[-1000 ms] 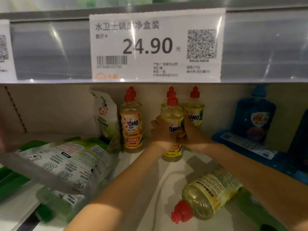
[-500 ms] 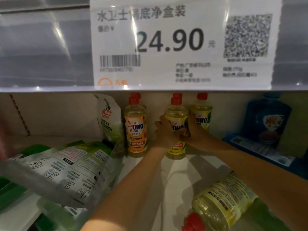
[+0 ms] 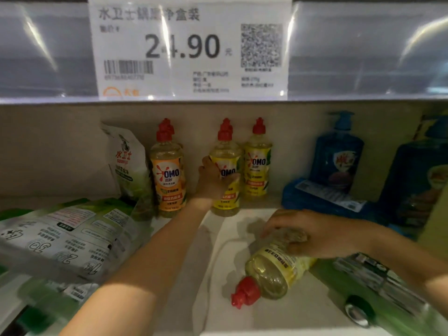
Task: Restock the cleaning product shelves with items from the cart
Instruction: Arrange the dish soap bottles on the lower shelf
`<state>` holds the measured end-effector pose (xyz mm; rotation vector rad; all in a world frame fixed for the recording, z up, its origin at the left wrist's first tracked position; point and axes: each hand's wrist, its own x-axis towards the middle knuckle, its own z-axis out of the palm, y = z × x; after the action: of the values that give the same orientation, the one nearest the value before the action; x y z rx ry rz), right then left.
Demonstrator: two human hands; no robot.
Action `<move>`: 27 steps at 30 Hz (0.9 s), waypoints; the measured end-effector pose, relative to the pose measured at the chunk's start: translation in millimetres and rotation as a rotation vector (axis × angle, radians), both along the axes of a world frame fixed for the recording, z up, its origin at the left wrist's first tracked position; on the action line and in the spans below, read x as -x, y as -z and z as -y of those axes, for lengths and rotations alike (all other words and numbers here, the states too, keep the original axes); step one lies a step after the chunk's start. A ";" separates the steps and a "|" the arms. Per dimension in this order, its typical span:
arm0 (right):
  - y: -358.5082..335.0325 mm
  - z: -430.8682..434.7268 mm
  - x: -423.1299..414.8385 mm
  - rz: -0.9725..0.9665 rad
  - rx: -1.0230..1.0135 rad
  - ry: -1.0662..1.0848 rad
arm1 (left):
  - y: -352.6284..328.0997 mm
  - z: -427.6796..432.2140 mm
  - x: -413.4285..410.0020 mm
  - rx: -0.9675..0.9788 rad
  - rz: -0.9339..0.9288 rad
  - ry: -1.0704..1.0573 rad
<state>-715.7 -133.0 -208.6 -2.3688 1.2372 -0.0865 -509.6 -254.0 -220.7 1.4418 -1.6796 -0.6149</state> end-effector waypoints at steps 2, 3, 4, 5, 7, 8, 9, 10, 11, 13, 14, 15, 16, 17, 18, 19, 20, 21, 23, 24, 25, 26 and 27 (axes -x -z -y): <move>4.5 -13.7 8.2 0.035 -0.109 -0.032 | 2.7 3.8 1.4 0.017 -0.041 -0.011; 8.0 -17.6 11.3 0.031 -0.115 -0.036 | 3.3 1.4 2.7 0.029 -0.044 -0.022; 11.6 -20.6 13.4 0.017 -0.100 -0.038 | 4.2 -1.6 3.8 0.046 -0.040 -0.032; 16.1 -22.1 14.7 0.003 -0.073 -0.038 | 5.1 -6.2 5.0 0.047 -0.031 -0.049; 23.6 -27.3 12.3 -0.036 -0.007 -0.032 | 8.0 -16.3 5.6 0.054 0.043 -0.089; 26.8 -29.7 10.1 -0.056 0.029 -0.019 | 11.4 -21.6 4.3 0.073 0.116 -0.089; 30.2 -30.5 8.4 -0.070 0.065 -0.007 | 14.2 -28.0 2.4 0.063 0.193 -0.074; 32.4 -30.7 4.6 -0.080 0.109 -0.005 | 17.0 -34.7 -0.4 0.055 0.253 -0.058; 35.0 -29.0 1.4 -0.092 0.170 -0.008 | 19.4 -42.2 -3.7 0.038 0.290 -0.041; 38.9 -23.4 -3.0 -0.133 0.305 -0.049 | 22.5 -56.0 -10.2 -0.001 0.278 -0.030; 39.6 -21.1 -5.0 -0.157 0.343 -0.065 | 23.7 -62.7 -13.7 -0.018 0.287 -0.027; 40.0 -18.7 -5.8 -0.175 0.358 -0.070 | 24.9 -69.3 -17.0 -0.052 0.341 -0.012; 40.3 -17.3 -6.2 -0.182 0.365 -0.075 | 27.8 -74.8 -20.0 -0.115 0.426 0.026; 41.2 -16.2 -6.9 -0.182 0.362 -0.081 | 31.9 -80.2 -23.5 -0.194 0.504 0.077; 42.2 -15.6 -8.3 -0.173 0.361 -0.092 | 35.6 -85.4 -27.0 -0.266 0.583 0.130; 43.7 -14.8 -10.6 -0.149 0.369 -0.106 | 38.6 -91.9 -29.0 -0.323 0.649 0.169; 44.8 -14.1 -13.7 -0.114 0.384 -0.122 | 41.2 -97.7 -30.7 -0.351 0.688 0.189; 44.9 -13.5 -17.2 -0.074 0.390 -0.131 | 42.0 -104.1 -32.5 -0.347 0.703 0.197; 40.1 -14.5 -24.4 0.017 0.367 -0.135 | 36.0 -115.6 -37.9 -0.320 0.619 0.222; 35.8 -15.5 -27.9 0.074 0.341 -0.139 | 30.1 -120.2 -43.2 -0.323 0.517 0.255; 31.9 -16.2 -30.5 0.147 0.314 -0.140 | 23.7 -123.9 -48.9 -0.328 0.398 0.299; 28.1 -17.0 -32.4 0.239 0.282 -0.141 | 18.4 -127.7 -54.8 -0.313 0.306 0.342; 23.9 -18.0 -34.8 0.345 0.237 -0.137 | 12.9 -133.2 -59.8 -0.275 0.244 0.379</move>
<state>-680.9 -115.1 -232.4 -2.4919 0.9411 -0.6007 -449.8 -120.8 -233.5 1.4408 -2.1549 -0.9381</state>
